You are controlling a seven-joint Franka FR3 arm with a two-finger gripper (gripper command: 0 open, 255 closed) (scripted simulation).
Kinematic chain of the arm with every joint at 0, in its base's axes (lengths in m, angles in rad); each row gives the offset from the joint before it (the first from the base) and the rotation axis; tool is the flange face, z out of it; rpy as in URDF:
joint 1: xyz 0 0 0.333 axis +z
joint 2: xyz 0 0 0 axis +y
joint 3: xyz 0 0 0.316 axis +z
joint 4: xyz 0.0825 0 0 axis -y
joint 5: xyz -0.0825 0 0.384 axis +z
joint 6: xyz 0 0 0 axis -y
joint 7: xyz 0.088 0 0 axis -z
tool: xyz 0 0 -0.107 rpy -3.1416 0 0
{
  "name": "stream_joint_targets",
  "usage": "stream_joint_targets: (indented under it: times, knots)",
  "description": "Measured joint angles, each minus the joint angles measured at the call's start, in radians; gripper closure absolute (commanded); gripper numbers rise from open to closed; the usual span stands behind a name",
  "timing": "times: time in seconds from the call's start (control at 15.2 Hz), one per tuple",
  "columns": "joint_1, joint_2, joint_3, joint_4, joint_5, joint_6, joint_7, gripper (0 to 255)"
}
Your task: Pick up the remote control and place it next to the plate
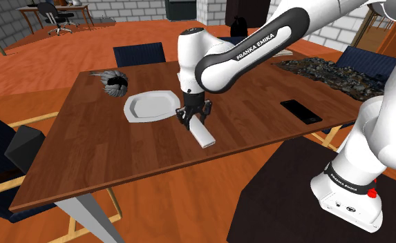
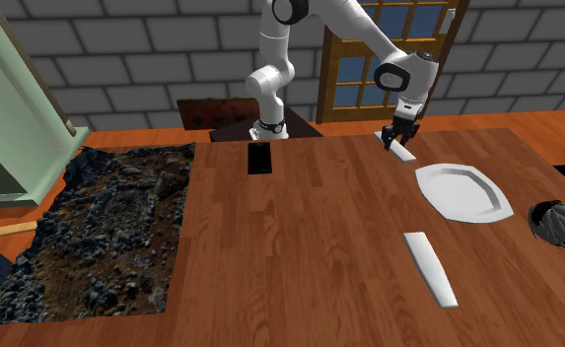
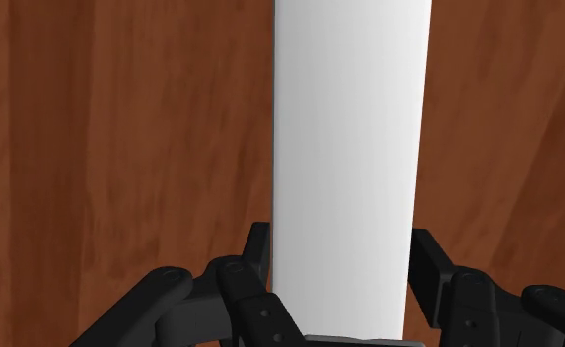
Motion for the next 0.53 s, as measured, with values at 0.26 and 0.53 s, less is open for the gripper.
stream_joint_targets:
  times: [0.26, 0.53]
  knots:
    - [0.001, 0.020, -0.001, -0.013, -0.005, 0.032, 0.004, 255]
    - [0.001, 0.022, -0.001, -0.014, -0.006, 0.035, 0.004, 255]
